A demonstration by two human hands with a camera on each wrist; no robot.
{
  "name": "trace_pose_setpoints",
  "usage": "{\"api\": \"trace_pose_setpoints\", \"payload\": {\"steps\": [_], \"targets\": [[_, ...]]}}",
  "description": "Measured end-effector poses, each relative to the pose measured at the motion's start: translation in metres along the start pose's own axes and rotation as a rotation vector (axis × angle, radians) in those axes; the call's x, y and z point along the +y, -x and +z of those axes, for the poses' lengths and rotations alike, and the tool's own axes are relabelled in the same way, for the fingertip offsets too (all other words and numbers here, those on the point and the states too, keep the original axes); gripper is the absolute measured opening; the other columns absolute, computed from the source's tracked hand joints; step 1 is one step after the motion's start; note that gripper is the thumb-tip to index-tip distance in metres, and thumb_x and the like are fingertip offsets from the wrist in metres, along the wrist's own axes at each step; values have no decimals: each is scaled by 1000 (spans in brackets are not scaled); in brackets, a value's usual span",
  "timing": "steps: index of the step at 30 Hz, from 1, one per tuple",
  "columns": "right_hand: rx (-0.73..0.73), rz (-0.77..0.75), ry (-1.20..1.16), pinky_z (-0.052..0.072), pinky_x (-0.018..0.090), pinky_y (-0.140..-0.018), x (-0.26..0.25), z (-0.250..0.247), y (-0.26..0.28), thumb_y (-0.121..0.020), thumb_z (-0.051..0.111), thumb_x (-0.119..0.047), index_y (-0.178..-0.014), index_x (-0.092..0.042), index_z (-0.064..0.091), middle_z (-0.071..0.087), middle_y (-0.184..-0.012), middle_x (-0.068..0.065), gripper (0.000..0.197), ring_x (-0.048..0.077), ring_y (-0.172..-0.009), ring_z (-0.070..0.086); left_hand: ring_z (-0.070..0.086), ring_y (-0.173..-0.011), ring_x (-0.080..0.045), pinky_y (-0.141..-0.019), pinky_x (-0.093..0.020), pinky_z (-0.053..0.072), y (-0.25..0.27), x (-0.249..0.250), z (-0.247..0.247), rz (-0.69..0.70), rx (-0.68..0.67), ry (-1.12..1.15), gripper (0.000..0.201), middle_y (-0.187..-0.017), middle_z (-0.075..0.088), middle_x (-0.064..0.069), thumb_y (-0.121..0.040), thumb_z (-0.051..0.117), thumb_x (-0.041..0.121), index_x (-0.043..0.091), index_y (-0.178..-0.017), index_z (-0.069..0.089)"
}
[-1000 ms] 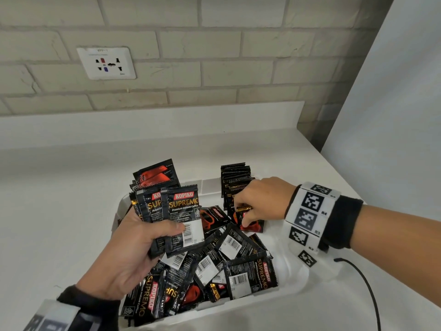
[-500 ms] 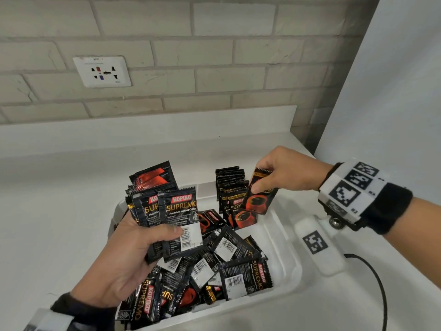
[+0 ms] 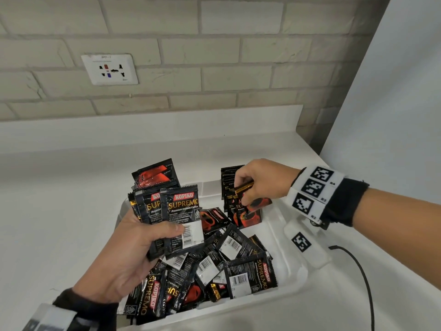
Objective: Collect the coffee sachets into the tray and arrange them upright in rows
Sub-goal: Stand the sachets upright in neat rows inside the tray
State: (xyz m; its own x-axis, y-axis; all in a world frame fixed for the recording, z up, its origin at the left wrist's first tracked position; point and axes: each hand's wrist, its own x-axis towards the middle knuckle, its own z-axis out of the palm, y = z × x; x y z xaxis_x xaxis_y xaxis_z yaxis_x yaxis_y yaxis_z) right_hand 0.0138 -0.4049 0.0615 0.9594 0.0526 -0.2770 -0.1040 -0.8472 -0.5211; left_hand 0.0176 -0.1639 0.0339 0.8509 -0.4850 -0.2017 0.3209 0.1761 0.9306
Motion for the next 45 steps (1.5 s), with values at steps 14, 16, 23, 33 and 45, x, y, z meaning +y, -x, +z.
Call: {"api": "trace_pose_setpoints", "payload": {"steps": [14, 16, 23, 33, 45], "targets": [[-59, -65, 329, 38, 19, -69, 14, 10, -8, -87, 61, -18, -114, -17, 61, 51, -94, -9, 27, 8, -86, 47, 71, -68, -30, -49, -30, 56, -7, -2, 2, -24, 1, 11, 72, -78, 73, -18, -5, 93, 8, 7, -74, 72], [-38, -50, 471, 36, 23, -64, 13, 11, -10, -87, 61, -21, -112, -20, 59, 47, -92, -9, 25, 10, -84, 46, 71, -66, -28, -49, -28, 55, -9, -3, 2, -14, -15, -2, 58, -77, 73, -17, -28, 86, -11, 4, -81, 67], [63, -142, 645, 27, 21, -49, 8, 16, -12, -84, 55, -12, -85, -17, 51, 47, -85, -4, 7, 18, -76, 48, 70, -60, -23, -45, -25, 54, -7, 0, 4, -23, 10, -2, 39, -70, 72, -13, -51, 59, -12, 4, -86, 62], [167, -122, 793, 25, 24, -50, 16, 15, -7, -82, 60, -36, -88, -22, 45, 57, -93, -5, 21, 18, -82, 54, 70, -60, -25, -46, -29, 55, -8, -7, 13, -53, 4, 40, 37, -71, 72, -14, -51, 59, -16, 6, -79, 68], [125, -87, -261, 43, 13, -59, -20, 27, 51, -76, 64, -46, -84, -25, 56, 60, -76, -11, 23, -1, -64, 54, 71, -67, -27, -50, -27, 55, -11, -18, 39, -123, -43, 79, 50, -81, 72, -19, -49, 63, -14, -3, -98, 60]]}}
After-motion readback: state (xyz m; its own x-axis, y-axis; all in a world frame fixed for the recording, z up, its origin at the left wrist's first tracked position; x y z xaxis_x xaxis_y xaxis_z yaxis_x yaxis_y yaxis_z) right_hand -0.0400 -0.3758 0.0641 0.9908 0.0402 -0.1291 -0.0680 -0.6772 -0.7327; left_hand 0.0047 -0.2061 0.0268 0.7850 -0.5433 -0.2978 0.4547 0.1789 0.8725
